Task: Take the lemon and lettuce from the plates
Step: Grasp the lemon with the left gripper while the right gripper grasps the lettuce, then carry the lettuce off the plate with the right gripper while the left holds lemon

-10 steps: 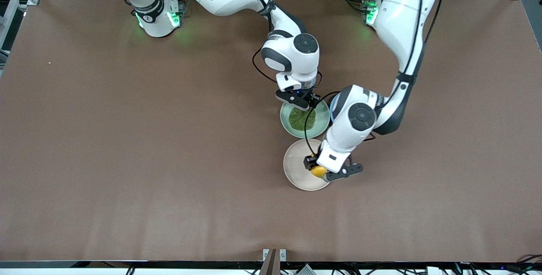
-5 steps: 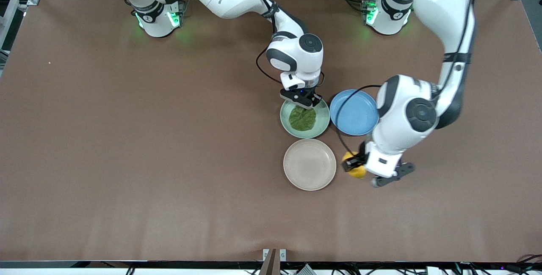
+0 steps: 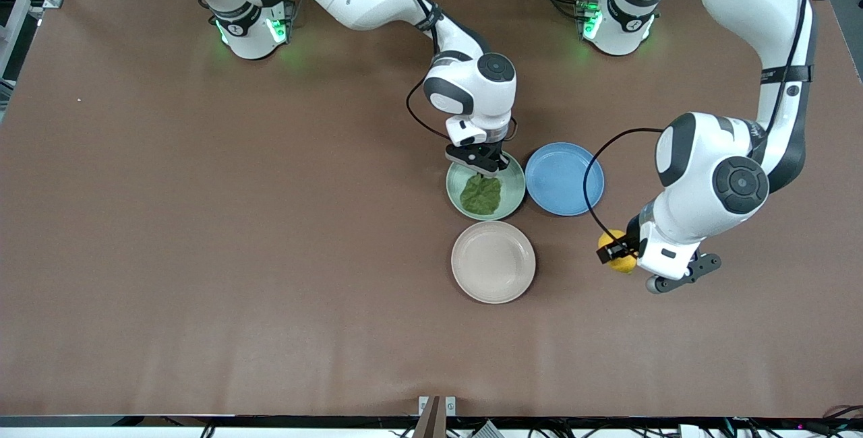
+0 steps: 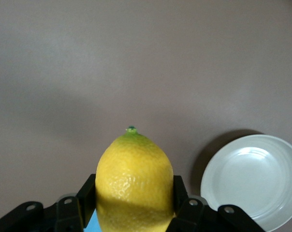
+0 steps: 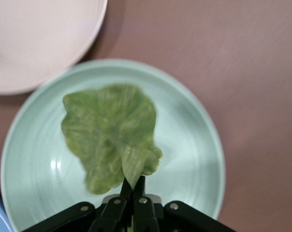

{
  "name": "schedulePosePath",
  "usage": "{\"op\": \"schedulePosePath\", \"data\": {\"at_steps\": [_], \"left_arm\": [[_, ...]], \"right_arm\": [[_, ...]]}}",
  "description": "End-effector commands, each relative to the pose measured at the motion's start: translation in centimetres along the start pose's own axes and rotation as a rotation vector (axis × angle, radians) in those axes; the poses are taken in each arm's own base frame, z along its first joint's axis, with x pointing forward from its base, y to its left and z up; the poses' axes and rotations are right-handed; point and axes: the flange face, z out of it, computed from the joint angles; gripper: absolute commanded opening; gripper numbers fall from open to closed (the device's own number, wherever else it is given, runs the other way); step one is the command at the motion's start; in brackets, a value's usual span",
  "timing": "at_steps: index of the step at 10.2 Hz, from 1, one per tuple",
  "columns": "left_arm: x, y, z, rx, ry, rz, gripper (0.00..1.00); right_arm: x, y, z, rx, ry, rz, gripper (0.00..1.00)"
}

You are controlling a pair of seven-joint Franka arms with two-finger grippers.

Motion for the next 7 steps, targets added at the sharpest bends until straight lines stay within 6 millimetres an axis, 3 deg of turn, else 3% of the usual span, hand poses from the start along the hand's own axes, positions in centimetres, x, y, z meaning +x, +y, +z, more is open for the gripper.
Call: {"op": "schedulePosePath", "data": {"at_steps": [1, 4, 6, 7], "left_arm": [[-2.0, -3.5, -0.9, 0.033, -0.006, 0.044, 0.0], [-2.1, -6.7, 1.1, 0.036, 0.001, 0.075, 0.0], [-1.6, -9.6, 2.8, 0.06, 0.033, 0.111, 0.0], [-1.2, -10.2, 3.8, 0.069, 0.038, 0.133, 0.0]], "right_arm": [[5.5, 0.9, -6.9, -0.016, -0.101, -0.012, 0.0], [16.3, 4.1, -15.9, 0.037, -0.16, 0.004, 0.0], [26.3, 9.4, -18.9, 0.033, -0.195, 0.008, 0.0], [32.1, 13.5, -20.0, 0.022, -0.218, 0.004, 0.0]]}}
